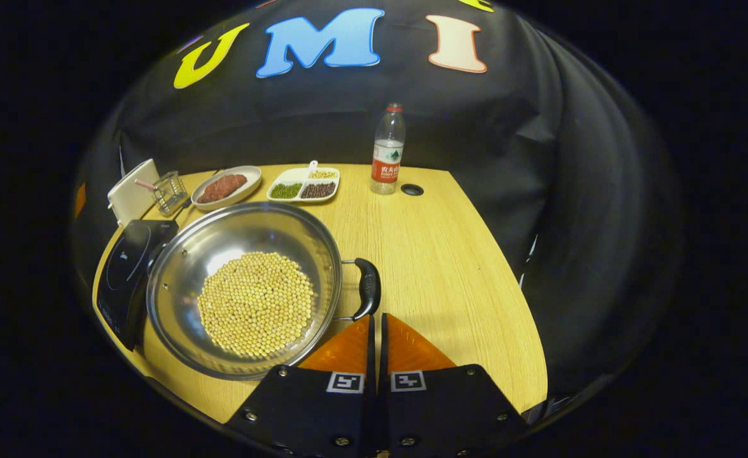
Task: First push the handle of the pot to place it horizontally, then grasp the pot with both hands and set it on the induction cooktop.
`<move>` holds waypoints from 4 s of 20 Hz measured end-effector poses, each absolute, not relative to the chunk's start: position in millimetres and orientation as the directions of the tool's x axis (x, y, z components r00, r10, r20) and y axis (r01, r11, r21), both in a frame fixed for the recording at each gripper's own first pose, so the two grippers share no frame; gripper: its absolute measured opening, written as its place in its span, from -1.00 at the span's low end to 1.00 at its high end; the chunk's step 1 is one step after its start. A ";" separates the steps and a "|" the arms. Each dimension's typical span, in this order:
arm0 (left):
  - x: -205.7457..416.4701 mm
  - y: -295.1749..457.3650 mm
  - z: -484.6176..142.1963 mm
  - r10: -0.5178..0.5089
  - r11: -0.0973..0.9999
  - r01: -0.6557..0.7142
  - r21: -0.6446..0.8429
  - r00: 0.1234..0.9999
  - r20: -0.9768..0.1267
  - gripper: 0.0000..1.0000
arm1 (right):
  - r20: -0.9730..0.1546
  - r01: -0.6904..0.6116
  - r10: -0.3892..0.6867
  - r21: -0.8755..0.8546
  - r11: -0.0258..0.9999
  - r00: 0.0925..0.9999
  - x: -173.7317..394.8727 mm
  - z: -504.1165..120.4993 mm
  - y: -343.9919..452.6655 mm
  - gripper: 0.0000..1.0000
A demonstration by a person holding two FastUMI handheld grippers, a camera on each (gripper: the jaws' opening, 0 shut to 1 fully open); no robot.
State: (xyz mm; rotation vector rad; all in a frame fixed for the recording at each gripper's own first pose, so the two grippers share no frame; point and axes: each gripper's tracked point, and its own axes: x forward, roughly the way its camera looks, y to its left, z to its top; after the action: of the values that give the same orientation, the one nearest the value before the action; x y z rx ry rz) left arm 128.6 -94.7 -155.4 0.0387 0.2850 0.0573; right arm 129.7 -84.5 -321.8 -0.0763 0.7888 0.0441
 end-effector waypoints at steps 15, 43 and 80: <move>178.8 -122.6 -237.8 -0.055 0.998 0.048 -0.027 0.908 -0.416 0.94 | -0.565 -0.100 0.081 -0.004 0.995 0.821 151.4 -283.8 -61.6 0.96; 200.8 -137.5 -376.2 -0.058 0.998 0.031 -0.053 0.759 -0.649 0.83 | -0.712 -0.059 0.054 0.018 0.998 0.700 182.3 -372.6 -57.8 0.54; 168.6 -35.5 -290.7 -0.041 0.999 0.032 -0.026 0.830 -0.556 0.27 | -0.671 -0.032 0.009 -0.022 0.999 0.741 124.5 -288.6 36.0 0.07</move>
State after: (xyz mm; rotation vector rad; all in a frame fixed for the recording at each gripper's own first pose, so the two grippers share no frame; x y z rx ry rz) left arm 168.6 -35.5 -290.7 -0.0161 0.5902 -0.0389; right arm 124.5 36.0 -288.6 -0.0327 0.7355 0.0225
